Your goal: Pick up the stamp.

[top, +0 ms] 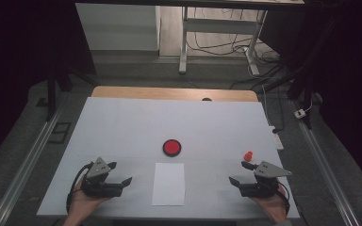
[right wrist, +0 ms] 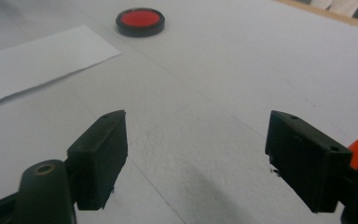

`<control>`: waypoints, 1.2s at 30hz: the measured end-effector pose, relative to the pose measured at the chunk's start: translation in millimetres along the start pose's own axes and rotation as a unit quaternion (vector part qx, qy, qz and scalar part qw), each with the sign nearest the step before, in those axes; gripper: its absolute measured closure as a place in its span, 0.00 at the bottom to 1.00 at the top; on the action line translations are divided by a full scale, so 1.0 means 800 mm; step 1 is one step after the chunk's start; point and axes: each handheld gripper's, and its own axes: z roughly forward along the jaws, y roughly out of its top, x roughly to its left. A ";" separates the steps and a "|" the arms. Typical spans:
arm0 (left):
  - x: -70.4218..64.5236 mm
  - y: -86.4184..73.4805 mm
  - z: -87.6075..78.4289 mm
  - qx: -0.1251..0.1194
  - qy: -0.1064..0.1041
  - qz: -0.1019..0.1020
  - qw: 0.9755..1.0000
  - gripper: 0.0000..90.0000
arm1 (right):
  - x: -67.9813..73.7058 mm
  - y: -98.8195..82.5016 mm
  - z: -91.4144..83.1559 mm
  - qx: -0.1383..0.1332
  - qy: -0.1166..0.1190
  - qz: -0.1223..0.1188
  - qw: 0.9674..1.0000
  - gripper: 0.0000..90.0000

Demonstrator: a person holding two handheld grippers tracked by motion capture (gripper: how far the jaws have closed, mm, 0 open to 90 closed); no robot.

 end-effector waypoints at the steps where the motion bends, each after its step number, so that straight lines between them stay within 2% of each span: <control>1: 0.002 0.002 0.000 -0.001 0.004 0.000 1.000 0.19 | 0.000 0.000 0.002 -0.005 0.002 0.005 1.000 0.23; 3: 0.004 0.004 -0.001 -0.006 0.004 -0.007 1.000 0.19 | -0.001 0.003 -0.001 -0.011 0.000 0.013 1.000 0.24; 8: 0.003 0.004 -0.001 0.001 0.007 0.017 1.000 0.19 | -0.001 0.001 -0.005 -0.002 0.005 -0.006 1.000 0.24; 14: 0.001 0.002 -0.003 -0.003 0.001 0.016 1.000 0.20 | -0.004 -0.003 -0.002 0.000 0.011 0.013 1.000 0.25; 15: 0.000 0.002 -0.003 -0.001 0.002 0.024 1.000 0.20 | -0.003 -0.003 0.000 0.001 0.008 0.013 1.000 0.26; 19: 0.001 0.002 -0.002 0.000 -0.001 0.034 0.999 0.20 | -0.002 -0.001 0.005 0.007 0.011 0.010 1.000 0.26; 30: 0.011 0.001 -0.006 -0.001 -0.005 0.028 1.000 0.20 | 0.003 0.007 0.007 -0.005 0.005 0.012 1.000 0.31; 36: 0.013 0.001 -0.006 -0.001 -0.003 0.024 1.000 0.20 | 0.003 0.010 0.009 0.000 0.005 0.010 1.000 0.32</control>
